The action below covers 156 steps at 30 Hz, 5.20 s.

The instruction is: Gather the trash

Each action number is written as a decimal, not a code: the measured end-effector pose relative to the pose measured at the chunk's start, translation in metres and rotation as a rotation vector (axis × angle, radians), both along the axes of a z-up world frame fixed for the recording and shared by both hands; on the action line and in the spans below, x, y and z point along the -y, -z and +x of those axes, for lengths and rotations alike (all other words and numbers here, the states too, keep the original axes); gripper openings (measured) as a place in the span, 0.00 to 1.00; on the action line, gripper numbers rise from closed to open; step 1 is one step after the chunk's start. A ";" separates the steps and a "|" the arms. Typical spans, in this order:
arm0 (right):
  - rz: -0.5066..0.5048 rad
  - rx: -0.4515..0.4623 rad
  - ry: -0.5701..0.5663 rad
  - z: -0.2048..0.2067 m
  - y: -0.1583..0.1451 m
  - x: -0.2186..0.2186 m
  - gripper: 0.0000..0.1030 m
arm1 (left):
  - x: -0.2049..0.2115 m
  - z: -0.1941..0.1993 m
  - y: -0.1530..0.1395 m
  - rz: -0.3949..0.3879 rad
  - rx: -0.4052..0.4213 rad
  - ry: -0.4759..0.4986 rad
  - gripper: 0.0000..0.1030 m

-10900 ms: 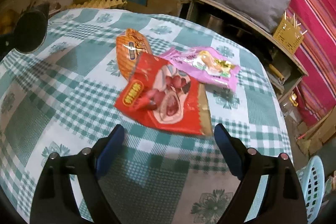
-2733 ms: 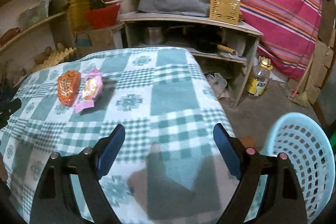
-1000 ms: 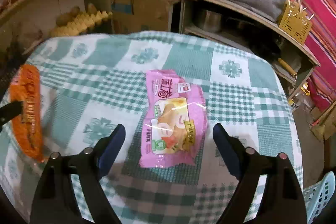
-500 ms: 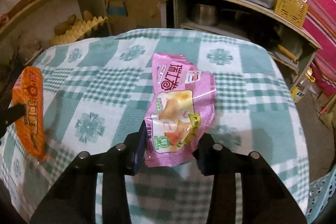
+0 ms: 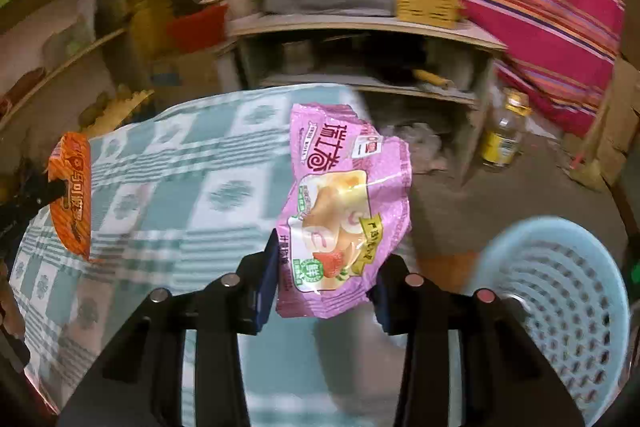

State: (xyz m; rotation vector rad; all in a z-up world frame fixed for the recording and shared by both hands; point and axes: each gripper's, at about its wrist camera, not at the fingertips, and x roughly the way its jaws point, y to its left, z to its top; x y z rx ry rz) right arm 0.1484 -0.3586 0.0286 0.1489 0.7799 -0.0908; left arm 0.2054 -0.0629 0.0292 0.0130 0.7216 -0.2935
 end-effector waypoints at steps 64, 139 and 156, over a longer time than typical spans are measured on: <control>-0.013 -0.001 0.196 -0.114 0.025 0.128 0.86 | 0.145 -0.120 -0.029 0.046 0.266 0.054 0.95; -0.164 0.314 -0.014 -0.195 0.009 -0.124 0.95 | -0.031 -0.227 0.028 0.062 0.312 -0.193 0.95; -0.172 0.311 -0.017 -0.195 0.007 -0.123 0.95 | -0.034 -0.226 0.028 0.061 0.321 -0.208 0.95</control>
